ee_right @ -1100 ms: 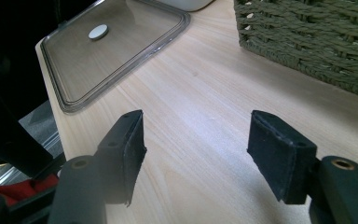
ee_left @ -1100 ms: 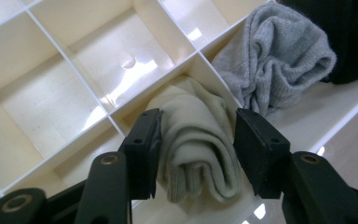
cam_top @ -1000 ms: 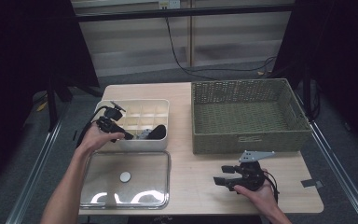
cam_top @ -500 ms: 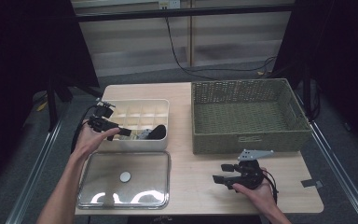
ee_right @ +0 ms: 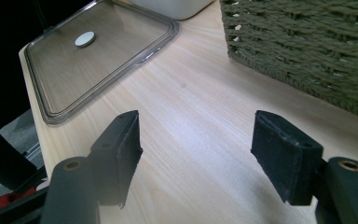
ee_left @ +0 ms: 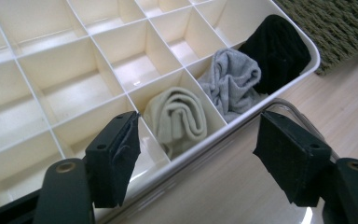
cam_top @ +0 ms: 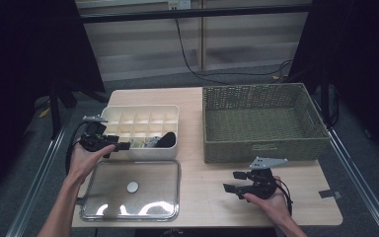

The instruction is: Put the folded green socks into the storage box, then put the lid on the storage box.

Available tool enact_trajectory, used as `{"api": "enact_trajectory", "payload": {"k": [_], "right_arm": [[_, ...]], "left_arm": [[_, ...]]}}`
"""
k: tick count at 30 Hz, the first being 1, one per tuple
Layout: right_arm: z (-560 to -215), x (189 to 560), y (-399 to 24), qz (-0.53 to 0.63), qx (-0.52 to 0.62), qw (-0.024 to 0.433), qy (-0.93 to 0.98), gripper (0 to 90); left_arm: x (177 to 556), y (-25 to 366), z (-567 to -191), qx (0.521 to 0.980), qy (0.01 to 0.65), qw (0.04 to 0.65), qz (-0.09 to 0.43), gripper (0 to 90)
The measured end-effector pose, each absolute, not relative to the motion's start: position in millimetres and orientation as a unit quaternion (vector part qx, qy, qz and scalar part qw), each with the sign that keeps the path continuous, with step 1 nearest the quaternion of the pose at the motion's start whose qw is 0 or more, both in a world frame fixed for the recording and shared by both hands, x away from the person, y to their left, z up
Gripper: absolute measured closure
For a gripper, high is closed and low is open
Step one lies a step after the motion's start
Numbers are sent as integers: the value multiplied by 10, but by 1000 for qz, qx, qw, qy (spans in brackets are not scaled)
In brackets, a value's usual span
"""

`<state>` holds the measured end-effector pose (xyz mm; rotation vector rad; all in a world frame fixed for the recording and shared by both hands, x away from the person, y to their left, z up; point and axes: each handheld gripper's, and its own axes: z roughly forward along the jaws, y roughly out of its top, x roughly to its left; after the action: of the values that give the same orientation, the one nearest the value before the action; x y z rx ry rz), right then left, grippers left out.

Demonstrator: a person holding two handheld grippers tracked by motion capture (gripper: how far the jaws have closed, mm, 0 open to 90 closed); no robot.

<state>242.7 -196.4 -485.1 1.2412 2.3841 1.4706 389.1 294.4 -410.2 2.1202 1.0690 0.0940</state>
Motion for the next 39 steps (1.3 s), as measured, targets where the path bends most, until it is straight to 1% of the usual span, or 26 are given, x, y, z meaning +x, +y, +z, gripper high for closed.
{"api": "enact_trajectory", "payload": {"k": [5, 7, 10, 12, 17, 19, 21, 23, 26, 32, 39], "right_arm": [[-4843, 2439, -1922, 477, 401, 41, 781, 304], [-4841, 2447, -1918, 475, 397, 45, 784, 281], [-4833, 2462, -1901, 475, 400, 46, 783, 278], [-4823, 2482, -1883, 477, 397, 43, 783, 254], [-4774, 2554, -1778, 483, 396, 46, 780, 259], [-4760, 2571, -1732, 488, 398, 48, 776, 268], [-4747, 2589, -1675, 486, 394, 47, 779, 279], [-4732, 2603, -1616, 486, 392, 53, 780, 316], [-4715, 2626, -1560, 487, 389, 54, 780, 339], [-4686, 2637, -1428, 484, 383, 71, 784, 361], [-4712, 2685, -1254, 471, 383, 56, 793, 365]], "left_arm": [[3724, 2961, -4156, 823, 413, 389, 41, 303], [3674, 2971, -4161, 820, 413, 395, 40, 306], [3582, 3020, -4157, 814, 411, 408, 41, 302], [3553, 3044, -4162, 812, 410, 412, 43, 303], [3371, 3171, -4164, 807, 409, 422, 53, 313], [3299, 3218, -4166, 803, 410, 429, 55, 316], [3262, 3246, -4170, 805, 411, 424, 61, 329], [3213, 3284, -4159, 800, 414, 430, 63, 329], [3146, 3332, -4144, 799, 415, 429, 69, 339], [2993, 3463, -4168, 794, 421, 431, 74, 354], [2906, 3671, -4354, 787, 444, 424, 60, 374]]}}
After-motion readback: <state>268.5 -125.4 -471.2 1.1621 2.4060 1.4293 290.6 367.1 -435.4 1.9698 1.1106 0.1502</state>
